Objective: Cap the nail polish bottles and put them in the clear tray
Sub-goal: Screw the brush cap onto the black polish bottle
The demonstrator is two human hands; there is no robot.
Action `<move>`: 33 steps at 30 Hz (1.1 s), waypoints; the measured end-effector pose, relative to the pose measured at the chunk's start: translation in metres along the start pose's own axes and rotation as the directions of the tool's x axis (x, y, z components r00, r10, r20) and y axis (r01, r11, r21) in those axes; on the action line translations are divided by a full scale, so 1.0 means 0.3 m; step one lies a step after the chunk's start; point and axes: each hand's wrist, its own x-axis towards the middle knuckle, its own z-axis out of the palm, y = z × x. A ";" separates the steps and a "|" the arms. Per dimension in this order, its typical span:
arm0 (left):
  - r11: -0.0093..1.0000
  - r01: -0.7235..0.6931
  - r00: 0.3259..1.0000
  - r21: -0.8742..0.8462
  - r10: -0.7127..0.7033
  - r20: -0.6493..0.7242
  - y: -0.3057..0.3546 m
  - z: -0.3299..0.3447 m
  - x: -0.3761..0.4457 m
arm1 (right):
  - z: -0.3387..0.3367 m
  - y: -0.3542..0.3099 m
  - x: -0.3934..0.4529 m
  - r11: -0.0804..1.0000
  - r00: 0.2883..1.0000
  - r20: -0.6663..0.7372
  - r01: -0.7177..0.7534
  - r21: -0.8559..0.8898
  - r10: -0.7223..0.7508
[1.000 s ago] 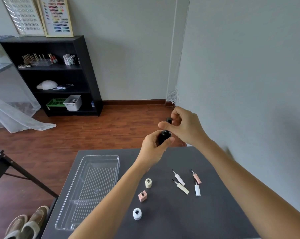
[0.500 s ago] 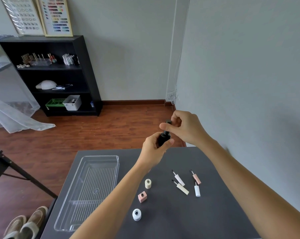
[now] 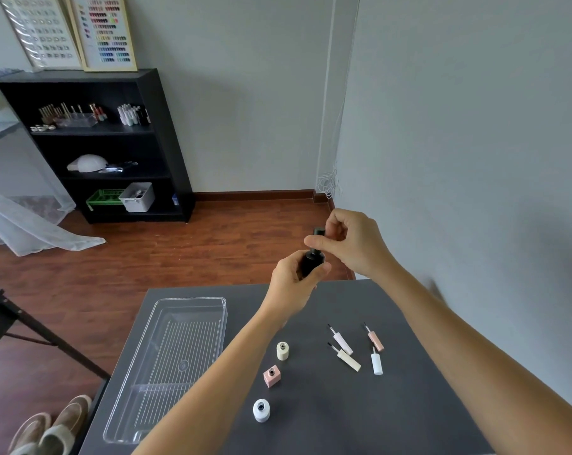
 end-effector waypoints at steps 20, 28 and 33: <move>1.000 -0.004 1.000 0.020 0.004 0.006 0.000 0.004 0.008 | -0.014 0.003 -0.030 0.996 0.990 0.141 0.017 0.086 -0.029; 1.000 0.000 1.000 0.022 0.000 0.028 -0.004 0.012 -0.001 | -0.018 0.014 -0.029 0.991 0.999 0.040 -0.015 0.134 0.010; 1.000 0.001 0.999 0.028 -0.002 0.035 0.004 0.000 0.003 | -0.012 0.019 -0.045 0.989 0.993 0.118 0.011 0.146 -0.028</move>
